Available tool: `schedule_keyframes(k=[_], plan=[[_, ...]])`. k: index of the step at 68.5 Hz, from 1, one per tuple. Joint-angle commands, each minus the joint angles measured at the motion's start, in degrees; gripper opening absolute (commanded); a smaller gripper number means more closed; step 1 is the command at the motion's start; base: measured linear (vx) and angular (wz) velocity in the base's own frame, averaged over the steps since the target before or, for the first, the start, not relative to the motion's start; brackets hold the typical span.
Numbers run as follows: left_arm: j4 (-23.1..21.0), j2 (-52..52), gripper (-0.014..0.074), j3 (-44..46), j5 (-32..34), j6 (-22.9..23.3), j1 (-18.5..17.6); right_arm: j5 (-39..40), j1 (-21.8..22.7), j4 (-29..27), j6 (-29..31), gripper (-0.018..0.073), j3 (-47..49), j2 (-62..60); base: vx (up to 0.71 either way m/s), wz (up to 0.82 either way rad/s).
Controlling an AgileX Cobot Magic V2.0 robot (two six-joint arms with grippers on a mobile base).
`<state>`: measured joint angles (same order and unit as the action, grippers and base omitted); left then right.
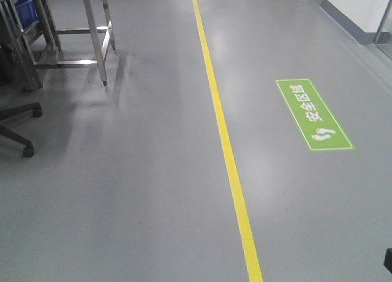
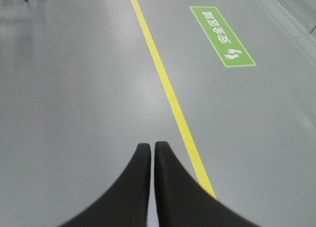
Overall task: Move and align brake pads A on conveyor
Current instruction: 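Drive along the yellow floor line back toward the steel table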
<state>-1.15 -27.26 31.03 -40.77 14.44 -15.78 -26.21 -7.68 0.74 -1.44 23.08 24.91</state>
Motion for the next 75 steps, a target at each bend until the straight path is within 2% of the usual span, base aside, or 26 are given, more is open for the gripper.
schedule_keyframes(k=[1, 75], plan=[[-0.27, -0.41, -0.0006, 1.34, 3.85, 0.05, -0.23, 3.87, 0.33, 0.20, 0.60, -0.0010, 1.58, 0.45, 0.59, 0.03], [-0.27, -0.43, -0.0006, 1.34, 3.84, 0.05, -0.23, 2.97, 0.33, 0.26, 0.60, -0.0010, 1.58, 0.45, 0.67, 0.04]])
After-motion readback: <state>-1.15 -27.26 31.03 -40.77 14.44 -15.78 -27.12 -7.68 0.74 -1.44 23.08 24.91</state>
